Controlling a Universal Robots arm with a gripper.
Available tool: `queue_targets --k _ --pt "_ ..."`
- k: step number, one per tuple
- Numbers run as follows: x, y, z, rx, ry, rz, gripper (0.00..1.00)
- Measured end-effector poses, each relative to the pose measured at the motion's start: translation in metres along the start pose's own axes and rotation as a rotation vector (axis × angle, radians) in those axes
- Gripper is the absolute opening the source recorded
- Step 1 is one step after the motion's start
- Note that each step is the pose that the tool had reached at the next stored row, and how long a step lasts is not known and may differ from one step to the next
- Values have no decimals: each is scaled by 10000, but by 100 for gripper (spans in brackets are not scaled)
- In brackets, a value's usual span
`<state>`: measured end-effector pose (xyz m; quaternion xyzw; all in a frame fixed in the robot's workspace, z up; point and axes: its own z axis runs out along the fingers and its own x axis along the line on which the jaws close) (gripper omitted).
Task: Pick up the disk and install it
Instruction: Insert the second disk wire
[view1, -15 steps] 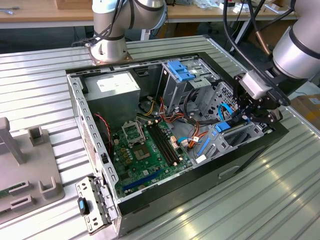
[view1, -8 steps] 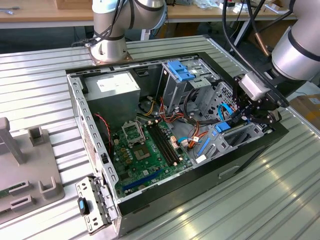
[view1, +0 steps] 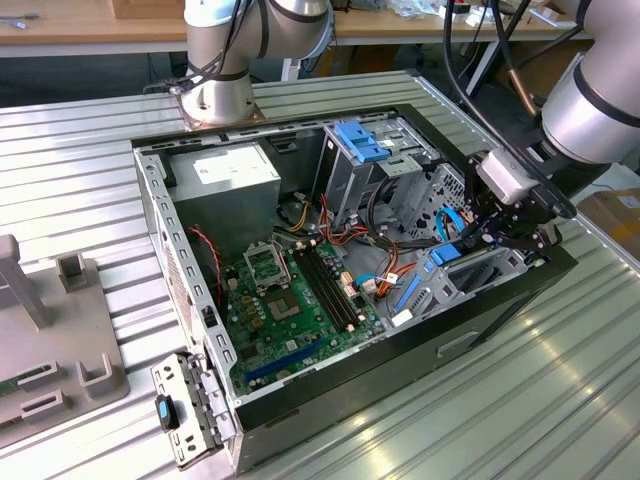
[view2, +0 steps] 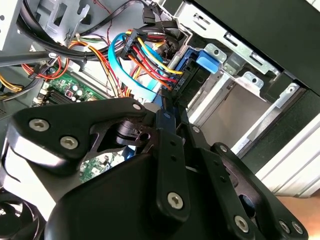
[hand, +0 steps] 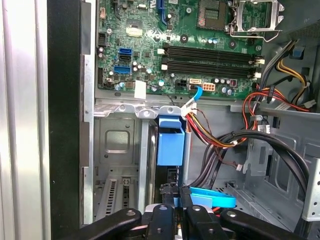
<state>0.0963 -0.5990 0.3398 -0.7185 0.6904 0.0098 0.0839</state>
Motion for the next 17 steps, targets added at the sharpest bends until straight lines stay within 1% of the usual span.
queue_targets --k 11,15,16,17 --pt "1 1 10 -1 -4 0 16" --pt "1 1 11 0 -3 0 42" --pt "2 1 11 0 -2 0 42" --pt "-1 -1 -4 0 -1 0 42"
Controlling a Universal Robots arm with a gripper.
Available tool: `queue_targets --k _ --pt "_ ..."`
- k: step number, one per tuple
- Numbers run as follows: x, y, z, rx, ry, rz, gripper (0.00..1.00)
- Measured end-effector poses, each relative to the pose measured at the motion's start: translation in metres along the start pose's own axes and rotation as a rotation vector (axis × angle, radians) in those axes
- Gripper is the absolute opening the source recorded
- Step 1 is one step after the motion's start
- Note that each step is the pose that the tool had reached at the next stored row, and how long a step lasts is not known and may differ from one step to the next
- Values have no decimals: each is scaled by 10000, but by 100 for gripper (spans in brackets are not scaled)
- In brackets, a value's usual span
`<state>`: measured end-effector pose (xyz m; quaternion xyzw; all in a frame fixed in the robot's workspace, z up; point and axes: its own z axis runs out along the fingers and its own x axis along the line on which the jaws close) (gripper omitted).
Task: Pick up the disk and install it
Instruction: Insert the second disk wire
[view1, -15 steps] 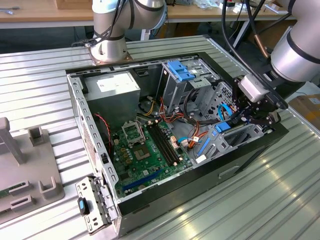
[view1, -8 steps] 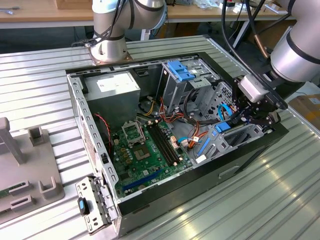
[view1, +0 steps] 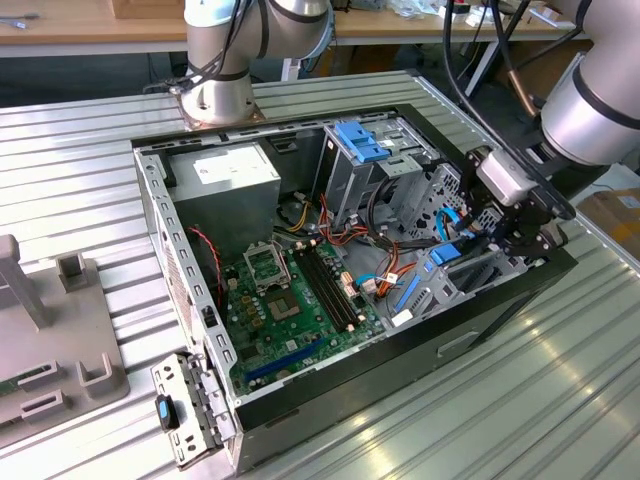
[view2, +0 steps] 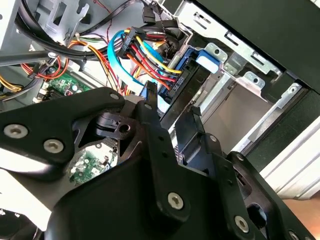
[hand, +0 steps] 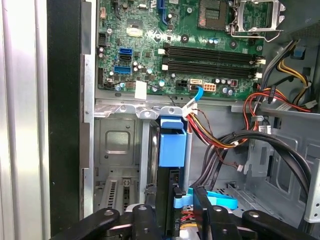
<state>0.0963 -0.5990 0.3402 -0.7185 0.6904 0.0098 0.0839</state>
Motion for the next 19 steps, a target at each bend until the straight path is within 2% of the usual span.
queue_targets --k 5,6,9,11,18,19 --pt "-26 -22 -202 1 -7 0 42" --pt "-37 -30 -278 1 -7 0 42" --pt "-59 -49 -451 1 -7 0 42" --pt "-67 -55 -511 1 -9 1 42" --pt "-69 -57 -523 1 -8 1 42" --pt "-69 -57 -525 0 10 -1 42"
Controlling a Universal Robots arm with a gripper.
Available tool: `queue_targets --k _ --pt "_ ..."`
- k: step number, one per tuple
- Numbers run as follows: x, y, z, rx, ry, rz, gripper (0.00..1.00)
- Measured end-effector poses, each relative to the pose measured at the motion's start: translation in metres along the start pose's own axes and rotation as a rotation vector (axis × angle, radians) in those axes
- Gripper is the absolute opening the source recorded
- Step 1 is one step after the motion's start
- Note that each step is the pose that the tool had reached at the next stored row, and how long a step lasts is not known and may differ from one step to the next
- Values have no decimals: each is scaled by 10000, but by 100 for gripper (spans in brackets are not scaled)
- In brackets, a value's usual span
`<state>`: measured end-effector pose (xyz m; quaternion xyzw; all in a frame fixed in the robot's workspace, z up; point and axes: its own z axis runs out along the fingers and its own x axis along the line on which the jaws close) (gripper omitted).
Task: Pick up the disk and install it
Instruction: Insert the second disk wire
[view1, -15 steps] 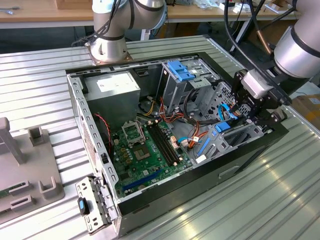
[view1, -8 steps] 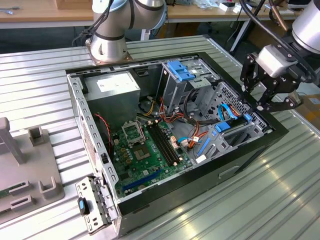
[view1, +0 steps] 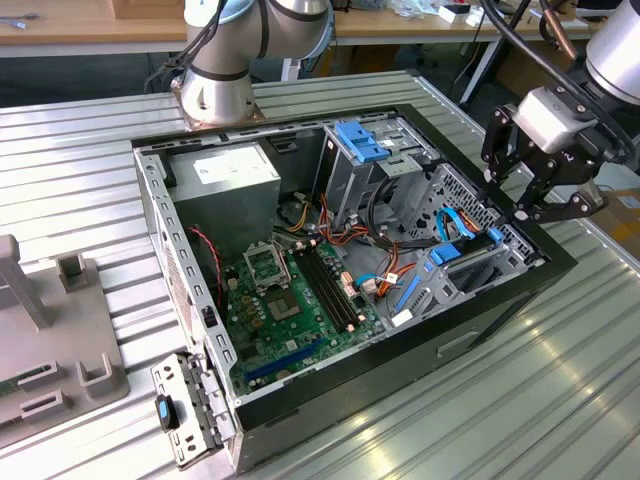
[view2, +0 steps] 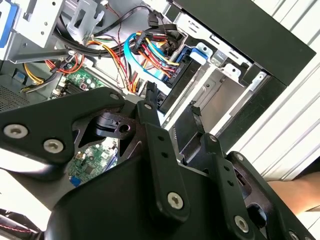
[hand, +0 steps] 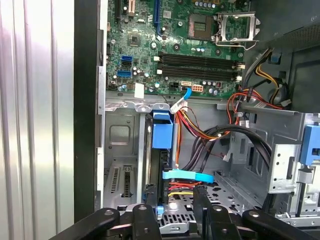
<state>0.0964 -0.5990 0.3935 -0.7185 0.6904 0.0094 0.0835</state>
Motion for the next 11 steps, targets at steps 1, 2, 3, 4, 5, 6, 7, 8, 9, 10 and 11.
queue_targets --k 1,2,3,4,5,6,7,8,9,10,11 --pt "1 -1 1 -10 17 -1 42" --pt "1 -3 1 -27 31 -1 42" --pt "1 -4 1 -53 40 3 42" --pt "1 -4 1 -59 40 4 42" --pt "1 -4 1 -63 40 4 42" --pt "1 -4 1 -67 41 5 42" --pt "1 -4 1 -71 40 5 42" --pt "1 -4 1 -76 40 6 42" --pt "1 -5 1 -79 40 6 42" --pt "1 -4 1 -83 40 7 42" --pt "1 -4 1 -89 40 7 42"
